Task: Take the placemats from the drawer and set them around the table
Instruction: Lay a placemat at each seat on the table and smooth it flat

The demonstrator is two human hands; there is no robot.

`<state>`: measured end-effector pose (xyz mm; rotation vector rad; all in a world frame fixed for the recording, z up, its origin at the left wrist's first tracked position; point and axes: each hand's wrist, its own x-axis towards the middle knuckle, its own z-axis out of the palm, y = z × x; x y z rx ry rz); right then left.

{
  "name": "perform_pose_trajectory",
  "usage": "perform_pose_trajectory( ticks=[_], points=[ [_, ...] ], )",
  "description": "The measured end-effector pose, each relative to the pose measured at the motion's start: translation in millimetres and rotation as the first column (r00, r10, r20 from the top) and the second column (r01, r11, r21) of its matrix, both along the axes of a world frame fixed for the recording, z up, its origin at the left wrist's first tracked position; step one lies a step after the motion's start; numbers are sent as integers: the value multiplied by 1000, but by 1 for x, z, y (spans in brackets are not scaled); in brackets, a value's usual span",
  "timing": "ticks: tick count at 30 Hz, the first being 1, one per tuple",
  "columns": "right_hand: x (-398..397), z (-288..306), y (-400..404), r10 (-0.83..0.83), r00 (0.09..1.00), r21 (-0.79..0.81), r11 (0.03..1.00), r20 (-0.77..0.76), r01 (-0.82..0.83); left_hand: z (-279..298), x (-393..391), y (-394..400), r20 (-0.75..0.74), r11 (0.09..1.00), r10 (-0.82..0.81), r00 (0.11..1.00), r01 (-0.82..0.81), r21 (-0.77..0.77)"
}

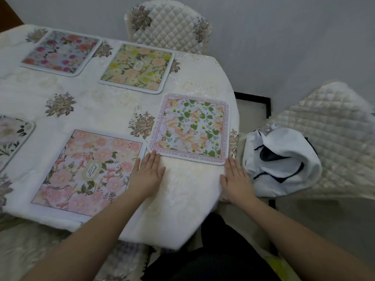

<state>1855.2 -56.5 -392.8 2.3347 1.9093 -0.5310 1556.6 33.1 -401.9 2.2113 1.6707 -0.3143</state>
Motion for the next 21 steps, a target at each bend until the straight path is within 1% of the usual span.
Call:
perform_pose_trajectory(
  ticks=[2, 5, 8, 11, 15, 16, 19, 21],
  points=[
    [1, 13, -10, -43, 999, -13, 999, 10, 43, 15, 9, -6, 13, 999, -22, 1000, 22, -37],
    [-7, 37, -30, -84, 996, 55, 995, -35, 86, 41, 32, -20, 73, 991, -122, 990, 126, -47],
    [-18, 61, -57, -118, 989, 113, 985, -90, 128, 63, 57, -40, 149, 975, -219, 964, 220, 11],
    [-23, 80, -85, -134, 986, 143, 979, -97, 147, 76, 72, -63, 142, 948, -316, 938, 305, 96],
    [-14, 97, -113, -146, 961, 70, 984, -234, 166, 89, 82, -80, 118, 952, -301, 946, 290, 103],
    [-10, 100, -120, -147, 959, 53, 985, -243, 164, 91, 84, -85, 122, 951, -303, 945, 291, 105],
    [-2, 105, -143, -158, 970, 61, 983, -183, 172, 96, 91, -100, 130, 927, -369, 920, 354, 121],
    [-2, 108, -160, -188, 972, 76, 977, -142, 200, 99, 95, -113, 140, 907, -421, 896, 412, 91]
  ],
)
